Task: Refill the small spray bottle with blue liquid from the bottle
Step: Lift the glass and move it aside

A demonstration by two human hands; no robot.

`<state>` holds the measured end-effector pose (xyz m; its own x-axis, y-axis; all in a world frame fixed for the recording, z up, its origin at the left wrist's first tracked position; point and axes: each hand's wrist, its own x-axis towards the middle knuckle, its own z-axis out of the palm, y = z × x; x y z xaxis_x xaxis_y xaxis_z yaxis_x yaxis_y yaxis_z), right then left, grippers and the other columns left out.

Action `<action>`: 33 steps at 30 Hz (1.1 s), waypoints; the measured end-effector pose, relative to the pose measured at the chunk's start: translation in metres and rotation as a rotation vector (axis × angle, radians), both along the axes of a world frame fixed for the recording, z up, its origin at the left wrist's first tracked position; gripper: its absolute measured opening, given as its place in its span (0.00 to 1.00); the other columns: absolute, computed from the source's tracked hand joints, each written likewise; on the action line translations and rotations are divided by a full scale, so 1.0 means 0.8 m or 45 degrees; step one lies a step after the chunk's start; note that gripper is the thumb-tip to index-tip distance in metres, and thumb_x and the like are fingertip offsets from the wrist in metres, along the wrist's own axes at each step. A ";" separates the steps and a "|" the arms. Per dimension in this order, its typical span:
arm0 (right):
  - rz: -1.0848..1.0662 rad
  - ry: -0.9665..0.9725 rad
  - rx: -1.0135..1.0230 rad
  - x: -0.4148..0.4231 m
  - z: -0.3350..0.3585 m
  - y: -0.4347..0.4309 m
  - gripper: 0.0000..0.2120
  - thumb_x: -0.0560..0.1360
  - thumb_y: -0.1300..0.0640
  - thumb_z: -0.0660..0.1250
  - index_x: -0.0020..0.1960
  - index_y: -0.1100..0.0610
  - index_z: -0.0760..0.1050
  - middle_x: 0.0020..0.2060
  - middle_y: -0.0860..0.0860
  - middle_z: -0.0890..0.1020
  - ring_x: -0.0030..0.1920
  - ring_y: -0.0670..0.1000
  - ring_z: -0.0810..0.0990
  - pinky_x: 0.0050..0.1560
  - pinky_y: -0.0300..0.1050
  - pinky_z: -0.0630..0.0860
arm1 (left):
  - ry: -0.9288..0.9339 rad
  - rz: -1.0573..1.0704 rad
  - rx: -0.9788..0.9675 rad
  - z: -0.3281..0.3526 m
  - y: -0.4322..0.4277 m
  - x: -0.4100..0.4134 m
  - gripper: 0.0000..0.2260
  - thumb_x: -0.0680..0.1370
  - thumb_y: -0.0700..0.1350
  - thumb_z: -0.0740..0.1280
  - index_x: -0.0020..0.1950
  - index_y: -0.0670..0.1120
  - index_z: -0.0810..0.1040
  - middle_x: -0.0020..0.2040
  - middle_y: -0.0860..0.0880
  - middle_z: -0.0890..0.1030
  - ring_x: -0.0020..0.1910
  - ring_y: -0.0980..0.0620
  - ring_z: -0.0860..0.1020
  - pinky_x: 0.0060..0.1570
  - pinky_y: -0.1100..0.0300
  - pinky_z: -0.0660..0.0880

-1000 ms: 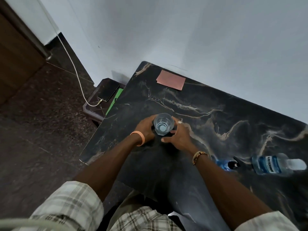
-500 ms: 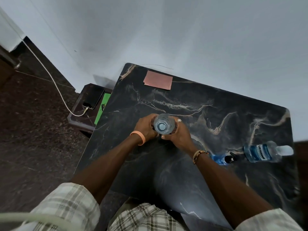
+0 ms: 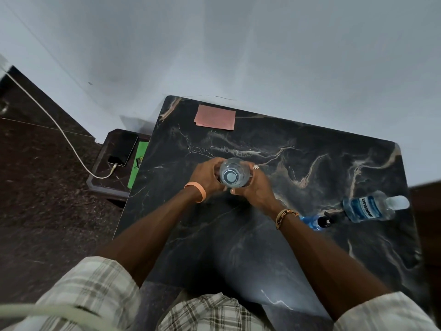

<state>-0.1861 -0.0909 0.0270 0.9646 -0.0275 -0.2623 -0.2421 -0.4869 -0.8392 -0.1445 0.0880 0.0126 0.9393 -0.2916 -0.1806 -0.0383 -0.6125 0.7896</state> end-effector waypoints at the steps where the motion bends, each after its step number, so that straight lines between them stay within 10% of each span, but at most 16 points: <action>1: -0.012 -0.016 0.006 0.000 0.001 0.000 0.35 0.59 0.61 0.83 0.61 0.45 0.73 0.54 0.44 0.82 0.55 0.45 0.81 0.57 0.52 0.80 | -0.004 -0.002 0.006 0.001 -0.001 0.001 0.29 0.58 0.46 0.81 0.58 0.53 0.76 0.50 0.55 0.82 0.46 0.58 0.79 0.49 0.65 0.75; 6: 0.005 0.006 -0.014 0.000 0.001 -0.005 0.37 0.59 0.57 0.84 0.64 0.49 0.72 0.56 0.44 0.80 0.56 0.46 0.80 0.57 0.49 0.79 | 0.042 -0.036 0.043 0.009 -0.001 0.008 0.29 0.58 0.47 0.81 0.58 0.53 0.77 0.47 0.57 0.81 0.43 0.61 0.77 0.43 0.74 0.70; 23: -0.117 -0.210 -0.236 0.053 0.054 -0.106 0.28 0.59 0.56 0.83 0.53 0.41 0.75 0.44 0.36 0.80 0.45 0.32 0.79 0.40 0.22 0.71 | 0.021 -0.120 -0.131 0.064 -0.122 0.075 0.31 0.58 0.42 0.82 0.58 0.50 0.78 0.50 0.53 0.83 0.46 0.55 0.80 0.50 0.60 0.78; 33: -0.222 -0.230 -0.287 0.095 0.066 -0.228 0.27 0.59 0.57 0.83 0.54 0.45 0.78 0.47 0.42 0.82 0.47 0.42 0.81 0.46 0.35 0.78 | 0.026 -0.156 -0.127 0.084 -0.259 0.121 0.29 0.59 0.40 0.82 0.58 0.48 0.80 0.51 0.52 0.83 0.47 0.53 0.80 0.47 0.60 0.78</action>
